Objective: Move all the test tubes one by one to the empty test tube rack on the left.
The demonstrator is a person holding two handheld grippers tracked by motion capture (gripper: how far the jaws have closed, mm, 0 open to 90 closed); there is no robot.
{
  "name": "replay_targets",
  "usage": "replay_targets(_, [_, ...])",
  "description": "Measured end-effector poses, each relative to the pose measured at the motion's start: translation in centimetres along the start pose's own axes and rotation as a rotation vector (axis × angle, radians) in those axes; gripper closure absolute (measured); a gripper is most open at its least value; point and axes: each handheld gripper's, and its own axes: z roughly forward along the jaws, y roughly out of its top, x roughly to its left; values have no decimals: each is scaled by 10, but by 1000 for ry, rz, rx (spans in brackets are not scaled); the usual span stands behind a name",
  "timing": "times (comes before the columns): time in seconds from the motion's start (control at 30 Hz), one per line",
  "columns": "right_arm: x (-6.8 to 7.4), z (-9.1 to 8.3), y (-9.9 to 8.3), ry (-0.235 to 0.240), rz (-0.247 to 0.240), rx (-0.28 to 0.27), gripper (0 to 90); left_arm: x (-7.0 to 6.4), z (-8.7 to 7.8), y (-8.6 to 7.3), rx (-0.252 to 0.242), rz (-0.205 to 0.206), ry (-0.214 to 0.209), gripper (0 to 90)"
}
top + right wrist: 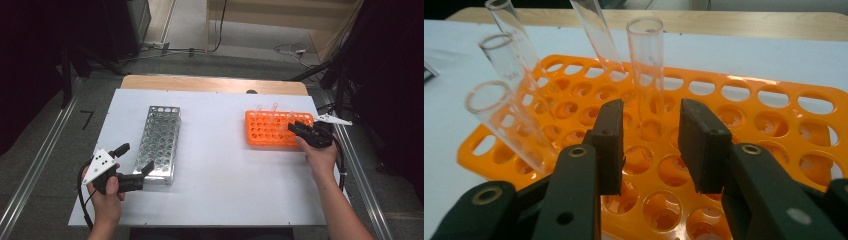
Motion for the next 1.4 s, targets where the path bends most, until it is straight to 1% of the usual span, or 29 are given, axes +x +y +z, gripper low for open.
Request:
replay_targets(0.03, [0,0,0,0,0,0,606,0,0,0,0,0,0,15])
replay_targets(0.07, [0,4,-1,-12,-5,7,626,0,0,0,1,-2,0,15])
replay_targets(0.13, [-1,7,-2,-16,-2,8,635,0,0,0,1,-3,1,15])
replay_targets(0.33, [-1,16,-4,-32,-10,3,647,-1,1,-1,7,1,1,15])
replay_targets(0.5, [0,24,-5,-25,-10,12,665,-1,2,-1,7,2,-2,15])
replay_targets(0.53, [1,25,-4,-34,-19,13,666,-1,2,-1,7,2,-2,15])
replay_targets(0.6, [1,26,-3,-43,-22,10,668,-1,1,-1,12,6,-2,15])
replay_targets(0.67, [1,26,-2,-34,-27,6,676,-1,2,-1,8,2,-3,15])
replay_targets(0.8, [5,29,-2,-39,-48,1,702,-1,1,-1,10,4,-2,15])
replay_targets(0.9, [7,31,-3,-45,-46,-7,713,-2,1,0,7,3,-2,15])
replay_targets(1.0, [9,32,-3,-62,-53,-12,732,-2,0,0,8,6,-3,15])
replay_targets(1.07, [9,32,-3,-71,-68,-11,739,-2,0,0,6,4,-2,15])
replay_targets(1.17, [7,31,-3,-67,-49,-13,741,-2,0,0,6,6,-2,15])
replay_targets(1.27, [6,30,-2,-63,-39,-28,741,-2,0,1,0,2,-2,15])
replay_targets(1.33, [7,27,1,-64,-39,-42,741,-2,-1,1,0,1,-4,15])
replay_targets(1.4, [7,23,5,-56,-38,-59,741,-1,-2,2,-2,2,-3,15])
